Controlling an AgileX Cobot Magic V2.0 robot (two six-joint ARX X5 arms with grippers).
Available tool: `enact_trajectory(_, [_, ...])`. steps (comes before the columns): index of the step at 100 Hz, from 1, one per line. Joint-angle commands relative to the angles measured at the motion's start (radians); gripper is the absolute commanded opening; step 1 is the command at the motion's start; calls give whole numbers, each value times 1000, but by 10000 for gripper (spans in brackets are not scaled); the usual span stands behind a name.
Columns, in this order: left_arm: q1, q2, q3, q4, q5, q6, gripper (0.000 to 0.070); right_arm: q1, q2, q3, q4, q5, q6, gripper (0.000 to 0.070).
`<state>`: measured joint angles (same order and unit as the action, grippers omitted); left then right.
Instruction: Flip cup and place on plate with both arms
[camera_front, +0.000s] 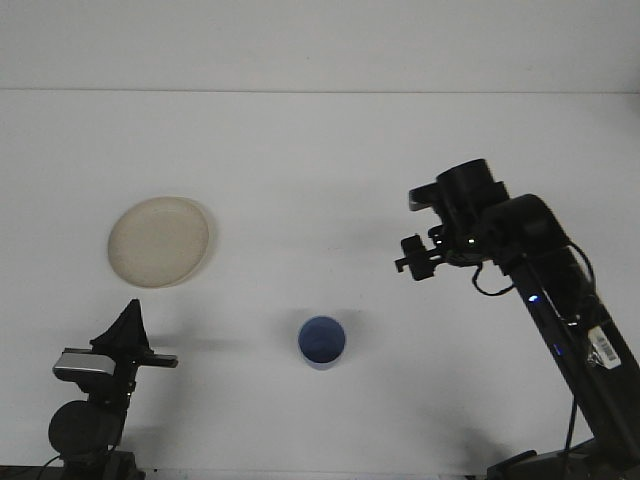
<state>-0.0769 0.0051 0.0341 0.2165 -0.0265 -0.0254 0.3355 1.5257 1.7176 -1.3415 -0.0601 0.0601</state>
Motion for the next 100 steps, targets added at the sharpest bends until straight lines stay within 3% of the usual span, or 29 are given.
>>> enact_trajectory(1, [0,-2,-20,10,1,-6,11,-60,-16,5,-29,0,-56,416])
enact_trajectory(41, [0,-2,-20,10,1,-6,11,-335,-289,-279,156,1,-56,416])
enact_trajectory(100, [0,-2,-20,10,1,-6,11,-347,-888,-943,762,-16,-31,416])
